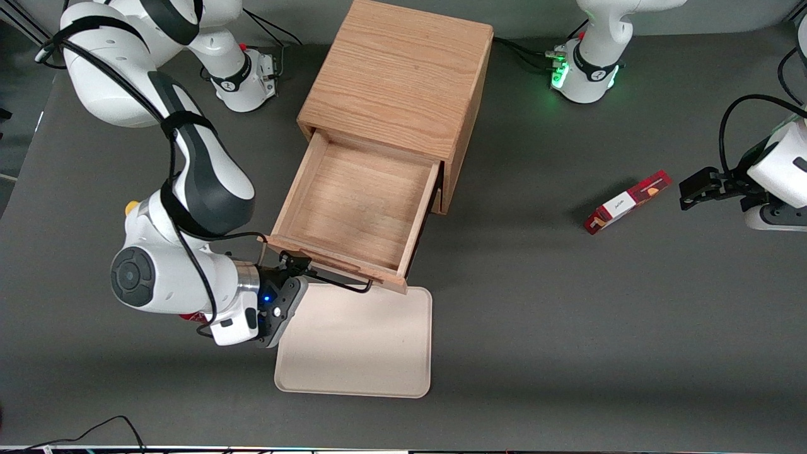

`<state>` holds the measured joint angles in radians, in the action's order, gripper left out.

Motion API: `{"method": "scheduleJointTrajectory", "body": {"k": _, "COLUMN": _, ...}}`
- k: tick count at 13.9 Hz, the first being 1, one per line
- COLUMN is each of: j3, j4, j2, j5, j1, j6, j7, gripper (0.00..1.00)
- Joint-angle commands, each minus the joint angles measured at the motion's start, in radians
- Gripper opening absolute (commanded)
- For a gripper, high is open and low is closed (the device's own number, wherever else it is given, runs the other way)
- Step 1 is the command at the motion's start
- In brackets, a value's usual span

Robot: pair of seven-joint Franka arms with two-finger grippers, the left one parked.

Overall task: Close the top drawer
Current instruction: 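Move the right gripper toward the open drawer's front panel and handle, then position the right gripper against the drawer front beside the black handle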

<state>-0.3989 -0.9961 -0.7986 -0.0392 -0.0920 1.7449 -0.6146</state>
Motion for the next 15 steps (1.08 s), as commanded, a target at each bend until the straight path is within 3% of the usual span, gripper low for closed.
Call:
{"method": "scheduleJointTrajectory", "body": {"k": 1, "j3": -0.006, "j4": 0.007, "j2": -0.005, "j5": -0.004, "j1": -0.009, "j6": -0.01, "j7": -0.016, "gripper": 1.0}}
{"method": "scheduleJointTrajectory", "body": {"k": 15, "j3": -0.009, "j4": -0.049, "j2": -0.017, "j5": -0.002, "j1": -0.029, "j6": 0.001, "j7": 0.012, "gripper": 1.0}}
